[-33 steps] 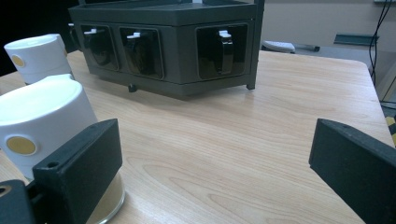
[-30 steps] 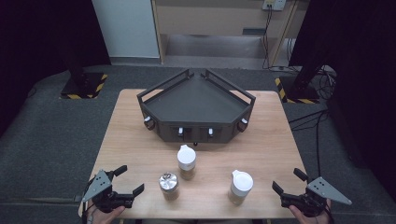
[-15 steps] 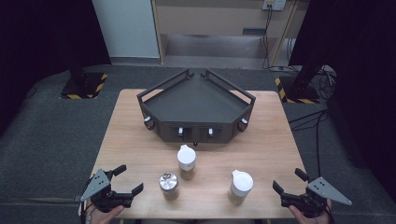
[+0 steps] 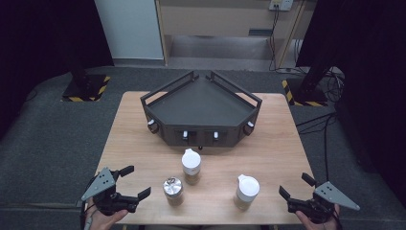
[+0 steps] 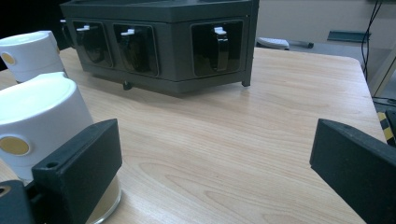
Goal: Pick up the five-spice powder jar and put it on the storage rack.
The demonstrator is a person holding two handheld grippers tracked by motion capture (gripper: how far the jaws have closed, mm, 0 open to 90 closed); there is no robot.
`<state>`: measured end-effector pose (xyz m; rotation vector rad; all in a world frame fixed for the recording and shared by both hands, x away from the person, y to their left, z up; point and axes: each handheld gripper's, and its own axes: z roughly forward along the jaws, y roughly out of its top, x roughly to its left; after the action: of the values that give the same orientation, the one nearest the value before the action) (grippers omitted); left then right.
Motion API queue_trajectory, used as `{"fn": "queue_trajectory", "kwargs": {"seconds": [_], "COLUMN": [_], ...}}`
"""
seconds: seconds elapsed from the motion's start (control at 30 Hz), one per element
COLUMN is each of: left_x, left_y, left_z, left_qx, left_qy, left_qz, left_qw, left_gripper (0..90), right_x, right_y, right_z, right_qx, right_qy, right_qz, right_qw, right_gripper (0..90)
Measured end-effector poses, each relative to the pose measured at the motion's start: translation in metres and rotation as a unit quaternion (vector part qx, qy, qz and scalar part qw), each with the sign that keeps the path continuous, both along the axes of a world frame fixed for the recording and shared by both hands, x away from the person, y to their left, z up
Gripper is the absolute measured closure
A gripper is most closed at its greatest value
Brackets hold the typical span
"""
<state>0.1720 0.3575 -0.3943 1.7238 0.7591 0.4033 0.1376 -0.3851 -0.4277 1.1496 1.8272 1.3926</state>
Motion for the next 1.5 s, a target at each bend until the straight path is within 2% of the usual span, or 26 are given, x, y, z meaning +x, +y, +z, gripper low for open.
{"fn": "queue_trajectory", "kwargs": {"seconds": [0.1, 0.3, 0.43, 0.77, 1.17, 1.43, 1.5], "left_x": [0.006, 0.015, 0.026, 0.046, 0.056, 0.058, 0.057], "left_y": [-0.006, -0.017, -0.028, -0.044, -0.057, -0.063, -0.063], "left_z": [0.005, 0.006, 0.002, -0.010, -0.024, -0.033, -0.034], "left_qx": [0.005, 0.017, 0.031, 0.042, 0.058, 0.065, 0.066], "left_qy": [0.002, 0.008, 0.019, 0.040, 0.048, 0.039, 0.035], "left_qz": [-0.014, -0.038, -0.066, -0.095, -0.105, -0.111, -0.108], "left_qw": [0.9999, 0.9991, 0.9972, 0.9938, 0.9916, 0.9909, 0.9914], "left_gripper": [2.2, 2.7, 4.4, 8.8, 16.3, 24.0, 30.4], "right_x": [0.000, 0.001, 0.001, 0.001, 0.001, 0.001, 0.002], "right_y": [0.000, -0.001, -0.001, -0.001, -0.001, 0.000, 0.000], "right_z": [0.000, 0.000, 0.000, 0.000, 0.001, 0.001, 0.001], "right_qx": [0.001, 0.001, 0.001, -0.001, -0.002, -0.003, -0.003], "right_qy": [-0.001, 0.002, 0.002, 0.003, 0.004, 0.003, 0.003], "right_qz": [0.000, 0.000, 0.001, 0.002, 0.004, 0.004, 0.004], "right_qw": [1.0000, 1.0000, 1.0000, 1.0000, 1.0000, 1.0000, 1.0000], "right_gripper": [2.8, 3.1, 3.4, 4.0, 4.5, 4.7, 4.7]}}
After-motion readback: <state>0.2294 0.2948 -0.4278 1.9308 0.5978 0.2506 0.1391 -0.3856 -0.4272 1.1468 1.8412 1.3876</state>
